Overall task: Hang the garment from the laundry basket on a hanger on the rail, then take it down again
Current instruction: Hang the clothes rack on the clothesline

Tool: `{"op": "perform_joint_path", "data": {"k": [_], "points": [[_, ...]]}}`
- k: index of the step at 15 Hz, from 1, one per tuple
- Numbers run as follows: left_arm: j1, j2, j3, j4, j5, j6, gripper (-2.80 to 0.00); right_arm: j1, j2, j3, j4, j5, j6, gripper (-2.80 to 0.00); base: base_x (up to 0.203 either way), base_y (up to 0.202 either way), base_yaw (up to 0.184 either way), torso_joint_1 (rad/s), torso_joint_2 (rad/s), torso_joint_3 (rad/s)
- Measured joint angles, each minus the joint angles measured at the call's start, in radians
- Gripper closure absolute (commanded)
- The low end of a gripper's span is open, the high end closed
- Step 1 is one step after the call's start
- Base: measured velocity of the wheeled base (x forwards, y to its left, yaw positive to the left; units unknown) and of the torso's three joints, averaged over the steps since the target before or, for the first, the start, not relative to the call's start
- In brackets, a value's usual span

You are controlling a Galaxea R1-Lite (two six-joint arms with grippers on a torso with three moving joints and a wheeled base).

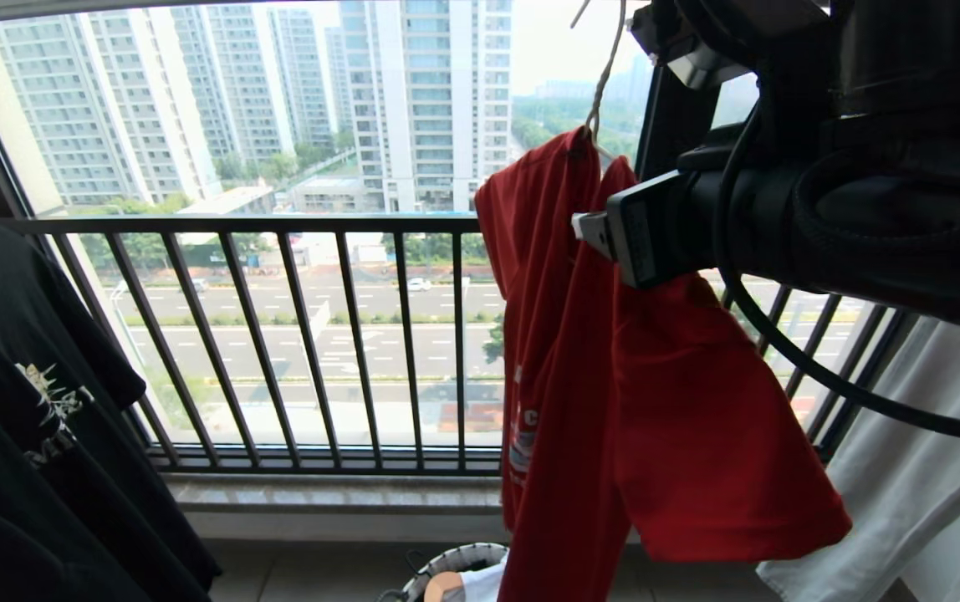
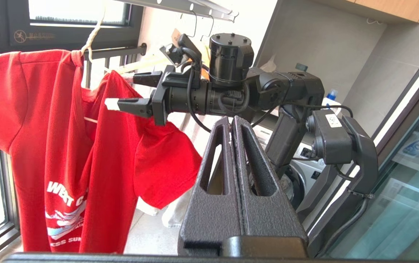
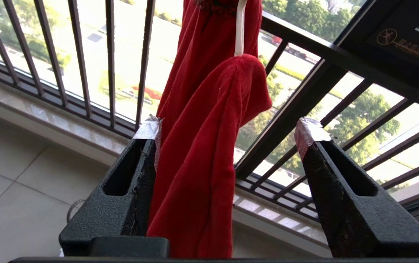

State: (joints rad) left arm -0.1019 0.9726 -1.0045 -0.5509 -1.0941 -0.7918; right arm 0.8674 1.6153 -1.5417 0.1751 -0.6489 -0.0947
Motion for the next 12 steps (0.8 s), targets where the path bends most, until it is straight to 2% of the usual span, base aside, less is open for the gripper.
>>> {"op": "perform_joint_path", "data": {"k": [6, 12], "points": [[-0.001, -0.001, 0.0, 0.001, -0.001, 0.001, 0.0, -0.017, -0.126, 0.243, 0.003, 0.001, 0.041, -2.8, 0.0, 0.0, 0.0, 0.0, 0.0, 0.0], [-0.001, -0.001, 0.001, 0.002, -0.006, 0.0, 0.0, -0.017, -0.295, 0.493, 0.007, 0.024, 0.045, -2.8, 0.0, 0.0, 0.0, 0.0, 0.0, 0.0]]}}
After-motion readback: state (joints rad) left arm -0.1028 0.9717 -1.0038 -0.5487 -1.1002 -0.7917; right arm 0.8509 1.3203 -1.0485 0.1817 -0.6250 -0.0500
